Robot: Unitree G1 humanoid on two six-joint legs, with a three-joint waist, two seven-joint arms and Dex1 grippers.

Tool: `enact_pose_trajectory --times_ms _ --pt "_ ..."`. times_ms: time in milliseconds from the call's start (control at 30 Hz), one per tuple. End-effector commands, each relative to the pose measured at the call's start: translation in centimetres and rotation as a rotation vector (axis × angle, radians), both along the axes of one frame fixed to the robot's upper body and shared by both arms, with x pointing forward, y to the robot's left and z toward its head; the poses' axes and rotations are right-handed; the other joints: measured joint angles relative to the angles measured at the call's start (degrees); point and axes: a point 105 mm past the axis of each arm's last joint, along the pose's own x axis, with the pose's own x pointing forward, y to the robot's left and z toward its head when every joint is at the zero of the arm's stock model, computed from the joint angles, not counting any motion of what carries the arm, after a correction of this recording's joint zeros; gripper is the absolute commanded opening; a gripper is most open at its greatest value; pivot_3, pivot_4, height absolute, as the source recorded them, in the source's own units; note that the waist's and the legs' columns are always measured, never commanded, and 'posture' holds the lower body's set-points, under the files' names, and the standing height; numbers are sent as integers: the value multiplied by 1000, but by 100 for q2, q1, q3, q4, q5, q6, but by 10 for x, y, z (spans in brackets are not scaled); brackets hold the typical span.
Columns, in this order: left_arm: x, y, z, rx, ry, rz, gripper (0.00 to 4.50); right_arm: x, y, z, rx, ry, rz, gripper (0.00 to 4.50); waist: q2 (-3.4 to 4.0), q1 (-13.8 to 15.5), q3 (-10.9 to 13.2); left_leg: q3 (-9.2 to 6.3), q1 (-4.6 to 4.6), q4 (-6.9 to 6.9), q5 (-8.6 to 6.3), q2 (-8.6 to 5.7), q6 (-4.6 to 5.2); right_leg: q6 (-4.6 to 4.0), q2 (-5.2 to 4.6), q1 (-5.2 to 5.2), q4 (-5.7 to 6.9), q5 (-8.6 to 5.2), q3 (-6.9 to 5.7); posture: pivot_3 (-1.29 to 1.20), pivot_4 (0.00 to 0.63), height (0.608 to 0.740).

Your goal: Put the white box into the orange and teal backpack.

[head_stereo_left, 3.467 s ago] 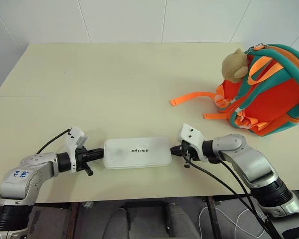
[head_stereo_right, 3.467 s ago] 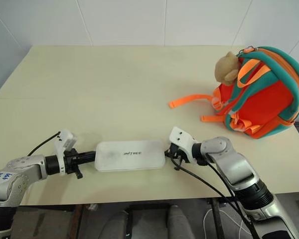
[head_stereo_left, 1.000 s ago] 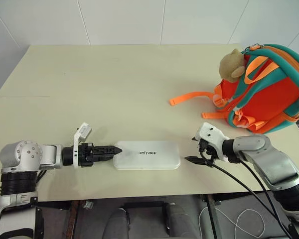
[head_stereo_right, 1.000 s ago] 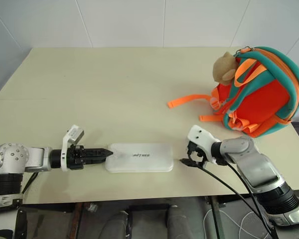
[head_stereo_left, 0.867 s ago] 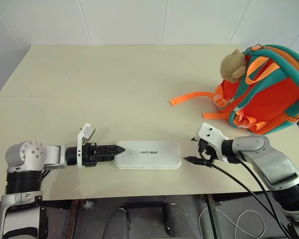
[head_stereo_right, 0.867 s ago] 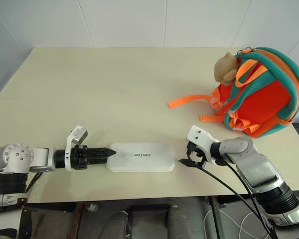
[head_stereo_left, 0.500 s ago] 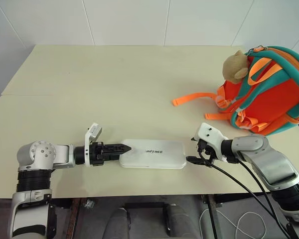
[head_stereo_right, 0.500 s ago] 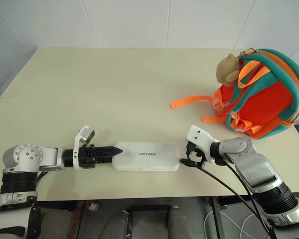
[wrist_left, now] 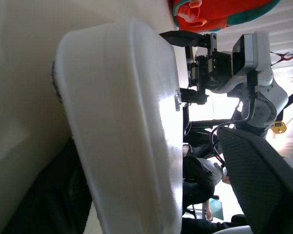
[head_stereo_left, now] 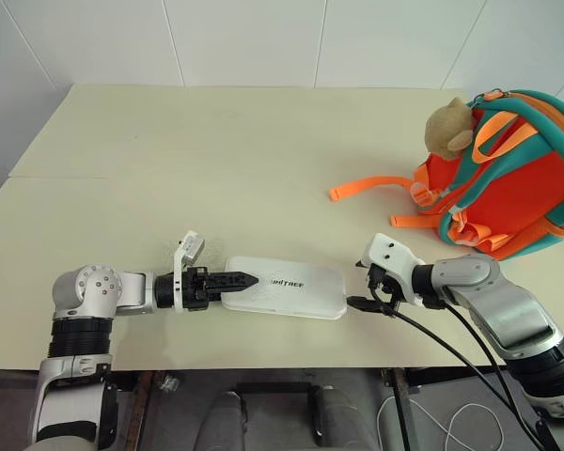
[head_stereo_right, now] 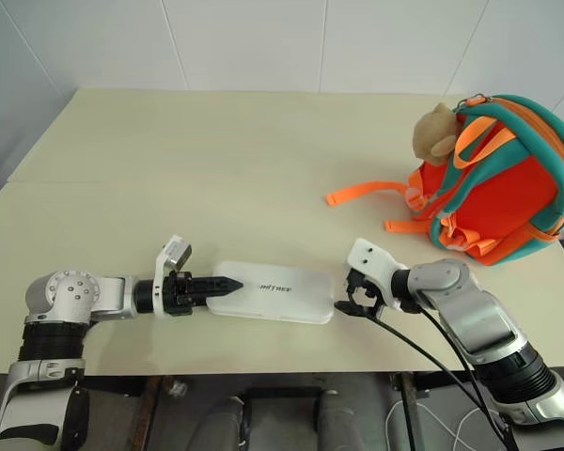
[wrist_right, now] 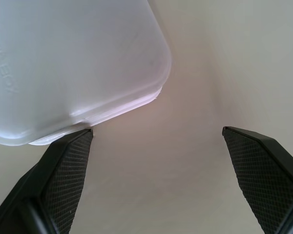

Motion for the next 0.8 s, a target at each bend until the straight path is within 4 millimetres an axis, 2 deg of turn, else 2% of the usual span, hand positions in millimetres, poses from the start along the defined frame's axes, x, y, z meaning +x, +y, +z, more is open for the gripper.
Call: enact_pose_trajectory --times_ms 33,133,200,467,633,800 --pt "-1 3 -8 31 25 1 2642 -1 -8 5 -19 -18 -11 4500 0 1 0 0 -1 -2 -1 0 1 0 0 0 -3 0 0 0 150 740" --pt "1 6 -8 54 6 6 1693 -1 -11 6 -18 -21 -22 4500 0 1 0 0 -2 -7 -4 1 1 0 0 0 -13 0 -1 0 150 740" --pt "2 7 -9 74 -5 8 1400 -2 -13 7 -12 -22 -33 4500 -1 6 0 0 -2 -7 -6 1 2 -1 -1 5 -21 0 -3 0 150 740" --pt "-8 5 -10 103 -21 -71 1342 -12 -25 22 103 -17 -105 4500 -3 -1 -1 -1 -3 -14 -15 1 6 -2 -5 15 -48 0 -5 0 150 740" --pt "-5 9 -12 168 -45 -81 1333 -14 -43 27 87 -39 -176 4500 -3 5 -1 0 -2 -24 -23 4 9 -6 -5 14 -60 -2 -7 0 150 740" --pt "1 16 -9 221 -78 -82 1333 -20 -50 37 151 -57 -235 4500 -6 9 -3 1 -4 -34 -26 4 11 -6 -7 15 -75 -2 -8 0 150 740"
